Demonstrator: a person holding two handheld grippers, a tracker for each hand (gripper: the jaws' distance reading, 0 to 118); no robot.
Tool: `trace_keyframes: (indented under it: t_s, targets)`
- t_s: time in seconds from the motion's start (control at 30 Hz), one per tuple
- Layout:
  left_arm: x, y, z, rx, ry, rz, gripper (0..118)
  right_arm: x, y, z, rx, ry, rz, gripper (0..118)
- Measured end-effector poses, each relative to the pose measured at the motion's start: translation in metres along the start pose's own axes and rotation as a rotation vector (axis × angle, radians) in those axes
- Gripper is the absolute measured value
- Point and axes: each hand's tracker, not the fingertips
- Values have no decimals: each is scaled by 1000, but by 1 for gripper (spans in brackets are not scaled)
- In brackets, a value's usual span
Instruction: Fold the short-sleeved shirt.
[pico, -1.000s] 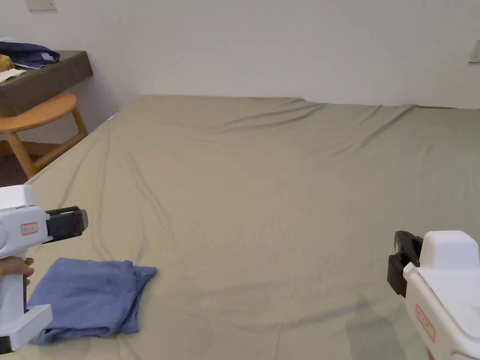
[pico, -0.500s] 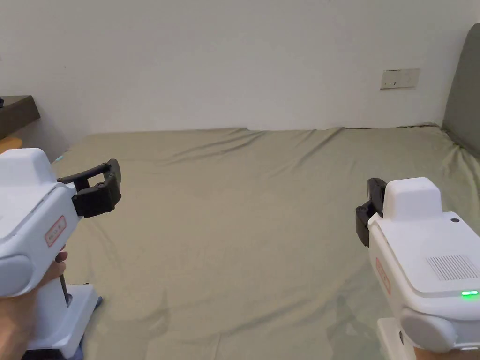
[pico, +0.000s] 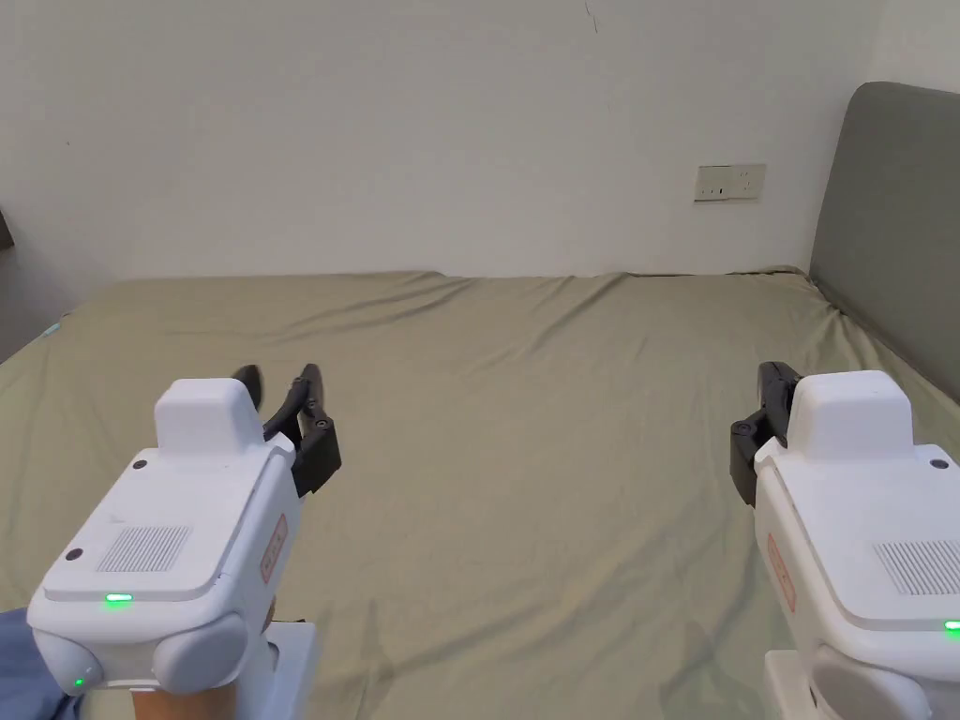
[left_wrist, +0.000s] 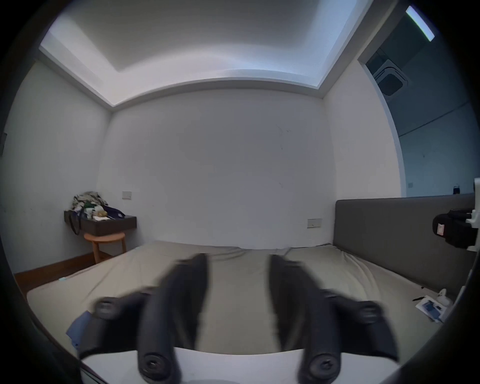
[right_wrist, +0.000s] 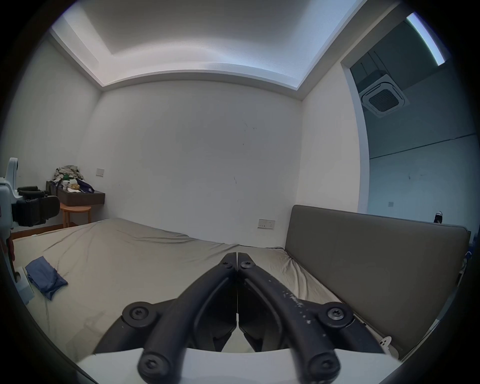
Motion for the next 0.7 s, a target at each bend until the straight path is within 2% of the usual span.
trace_keyframes:
  t_s: [0.07, 0.13, 0.23, 0.7]
  targets:
    - [8, -4, -1, -14, 43, -61, 0, 2, -1, 0, -9, -2, -7, 3]
    - [10, -7, 1, -20, -35, -69, 0, 2, -2, 0, -8, -5, -7, 3]
    - [16, -10, 2, -15, -23, -86, 0, 2, -3, 0, -11, -5, -10, 3]
    - [15, -10, 5, -11, -21, -92, 0, -2, 0, 4, 0, 3, -16, 3]
